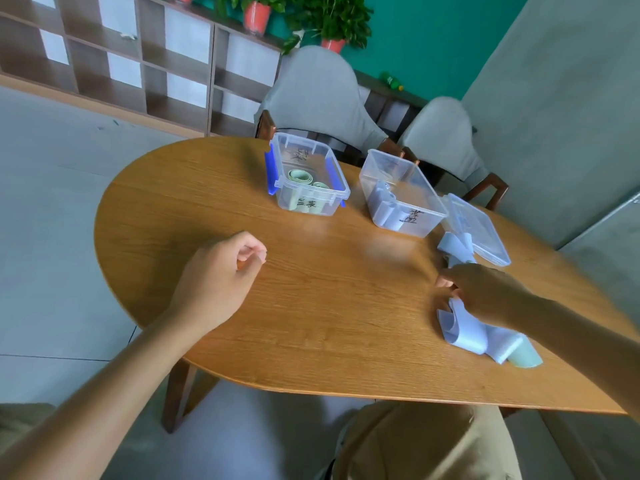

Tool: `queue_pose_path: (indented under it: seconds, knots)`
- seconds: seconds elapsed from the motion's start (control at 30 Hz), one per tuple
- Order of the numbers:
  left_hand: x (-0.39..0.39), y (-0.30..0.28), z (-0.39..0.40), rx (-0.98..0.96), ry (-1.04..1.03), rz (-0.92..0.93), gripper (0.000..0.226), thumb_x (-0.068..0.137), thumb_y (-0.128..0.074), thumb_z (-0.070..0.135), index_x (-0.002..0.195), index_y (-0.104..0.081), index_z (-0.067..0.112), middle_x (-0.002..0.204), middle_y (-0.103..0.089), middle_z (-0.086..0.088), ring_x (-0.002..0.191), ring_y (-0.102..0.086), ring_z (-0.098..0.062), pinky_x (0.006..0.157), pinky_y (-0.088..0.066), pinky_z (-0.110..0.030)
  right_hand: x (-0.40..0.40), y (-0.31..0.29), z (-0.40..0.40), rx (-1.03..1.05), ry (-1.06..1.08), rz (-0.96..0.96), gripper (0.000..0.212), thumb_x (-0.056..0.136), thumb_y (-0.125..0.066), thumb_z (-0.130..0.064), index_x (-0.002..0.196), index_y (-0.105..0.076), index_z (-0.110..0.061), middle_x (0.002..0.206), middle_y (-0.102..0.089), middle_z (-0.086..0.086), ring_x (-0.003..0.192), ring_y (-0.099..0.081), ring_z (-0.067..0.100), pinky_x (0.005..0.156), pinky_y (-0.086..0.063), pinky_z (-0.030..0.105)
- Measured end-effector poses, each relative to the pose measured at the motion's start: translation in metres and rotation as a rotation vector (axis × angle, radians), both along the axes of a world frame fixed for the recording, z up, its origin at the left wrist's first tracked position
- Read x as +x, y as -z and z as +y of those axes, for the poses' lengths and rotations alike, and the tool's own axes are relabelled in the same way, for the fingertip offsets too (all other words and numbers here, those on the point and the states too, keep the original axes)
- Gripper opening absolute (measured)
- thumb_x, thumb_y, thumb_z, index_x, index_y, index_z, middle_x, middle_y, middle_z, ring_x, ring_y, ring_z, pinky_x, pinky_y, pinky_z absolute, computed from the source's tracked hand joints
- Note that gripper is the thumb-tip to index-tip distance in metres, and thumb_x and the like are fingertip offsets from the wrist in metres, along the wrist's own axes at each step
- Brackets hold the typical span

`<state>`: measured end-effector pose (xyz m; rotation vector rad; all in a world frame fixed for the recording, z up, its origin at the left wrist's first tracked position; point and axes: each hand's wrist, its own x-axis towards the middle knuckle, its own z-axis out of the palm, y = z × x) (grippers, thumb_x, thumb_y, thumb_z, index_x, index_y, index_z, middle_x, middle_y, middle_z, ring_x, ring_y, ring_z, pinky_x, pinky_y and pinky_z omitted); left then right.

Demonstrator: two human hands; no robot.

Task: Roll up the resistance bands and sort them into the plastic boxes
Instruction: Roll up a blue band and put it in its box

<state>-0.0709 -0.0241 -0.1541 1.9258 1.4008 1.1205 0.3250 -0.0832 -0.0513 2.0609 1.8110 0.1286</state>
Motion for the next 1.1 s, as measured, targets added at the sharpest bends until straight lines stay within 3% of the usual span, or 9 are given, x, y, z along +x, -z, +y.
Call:
queue_pose_path:
  seconds: [0.1, 0.27, 0.43, 0.53, 0.6, 0.7, 0.77, 0.97, 1.1]
  knots:
    - [0.000, -0.001, -0.001, 0.011, 0.008, 0.009, 0.012, 0.098, -0.056, 0.033, 0.096, -0.068, 0.032, 0.096, -0.071, 0.018, 0.098, -0.064, -0.001, 0.083, -0.054, -0.030, 0.006, 0.002, -0.003, -0.019, 0.019, -0.009, 0.044, 0.096, -0.059, -0.007, 0.124, -0.060, -0.041, 0.118, -0.064, -0.013, 0.088, -0.063, 0.006, 0.058, -0.050, 0.013]
    - [-0.001, -0.001, -0.002, 0.002, 0.010, 0.007, 0.012, 0.099, -0.056, 0.032, 0.096, -0.068, 0.031, 0.097, -0.071, 0.018, 0.099, -0.063, -0.002, 0.084, -0.054, -0.033, 0.002, 0.004, -0.007, -0.012, 0.003, -0.054, 0.029, 0.094, -0.067, -0.020, 0.120, -0.063, -0.033, 0.098, -0.062, -0.012, 0.078, -0.060, 0.003, 0.055, -0.047, 0.012]
    - [-0.001, -0.002, -0.003, 0.005, 0.009, 0.011, 0.013, 0.099, -0.056, 0.032, 0.097, -0.069, 0.031, 0.098, -0.071, 0.017, 0.099, -0.063, -0.002, 0.084, -0.054, -0.031, -0.007, 0.000, -0.010, 0.034, 0.001, -0.072, 0.019, 0.096, -0.065, -0.022, 0.113, -0.063, -0.030, 0.091, -0.058, -0.011, 0.070, -0.055, 0.002, 0.048, -0.033, 0.010]
    - [0.000, -0.002, -0.003, 0.002, 0.010, 0.011, 0.013, 0.098, -0.056, 0.032, 0.097, -0.069, 0.031, 0.098, -0.071, 0.017, 0.099, -0.063, -0.002, 0.084, -0.053, -0.030, -0.007, -0.004, -0.009, 0.122, -0.017, 0.050, 0.015, 0.098, -0.061, -0.023, 0.096, -0.058, -0.038, 0.097, -0.064, -0.011, 0.075, -0.058, 0.007, 0.053, -0.038, 0.013]
    - [0.000, -0.002, -0.003, 0.003, 0.009, 0.015, 0.013, 0.098, -0.056, 0.032, 0.098, -0.069, 0.030, 0.099, -0.071, 0.017, 0.099, -0.063, -0.002, 0.084, -0.053, -0.030, -0.012, -0.006, -0.006, 0.169, -0.024, 0.140, 0.021, 0.098, -0.062, -0.023, 0.094, -0.055, -0.042, 0.098, -0.062, -0.013, 0.077, -0.059, 0.008, 0.053, -0.045, 0.018]
    - [0.000, -0.001, -0.003, 0.002, 0.008, 0.016, 0.013, 0.099, -0.056, 0.032, 0.098, -0.069, 0.031, 0.099, -0.071, 0.017, 0.099, -0.063, -0.001, 0.081, -0.052, -0.025, -0.028, -0.007, -0.002, 0.241, -0.198, 0.222, 0.032, 0.095, -0.062, -0.010, 0.094, -0.056, -0.040, 0.100, -0.060, -0.012, 0.085, -0.058, 0.013, 0.067, -0.056, 0.032]
    - [0.000, -0.001, -0.003, -0.002, 0.006, 0.017, 0.013, 0.099, -0.056, 0.032, 0.098, -0.068, 0.031, 0.099, -0.071, 0.018, 0.099, -0.062, 0.000, 0.080, -0.051, -0.023, -0.044, -0.007, -0.002, 0.286, -0.332, 0.252, 0.036, 0.091, -0.062, -0.002, 0.097, -0.058, -0.038, 0.099, -0.056, -0.010, 0.087, -0.055, 0.014, 0.067, -0.053, 0.034]
    - [0.000, -0.002, -0.004, -0.001, -0.005, 0.008, 0.012, 0.098, -0.057, 0.031, 0.097, -0.068, 0.032, 0.097, -0.071, 0.020, 0.098, -0.063, 0.001, 0.083, -0.053, -0.027, -0.097, -0.009, 0.003, 0.421, -0.481, 0.435, 0.015, 0.096, -0.059, -0.007, 0.100, -0.068, -0.018, 0.097, -0.058, -0.001, 0.083, -0.054, 0.014, 0.072, -0.049, 0.032]
    - [0.000, -0.006, -0.006, 0.005, 0.007, -0.048, 0.015, 0.099, -0.055, 0.036, 0.105, -0.069, 0.032, 0.103, -0.070, 0.021, 0.100, -0.062, 0.002, 0.081, -0.048, -0.018, -0.120, -0.006, 0.009, 0.450, -0.451, 0.544, 0.013, 0.097, -0.058, -0.019, 0.103, -0.065, -0.028, 0.099, -0.057, -0.011, 0.084, -0.058, 0.011, 0.074, -0.053, 0.038]
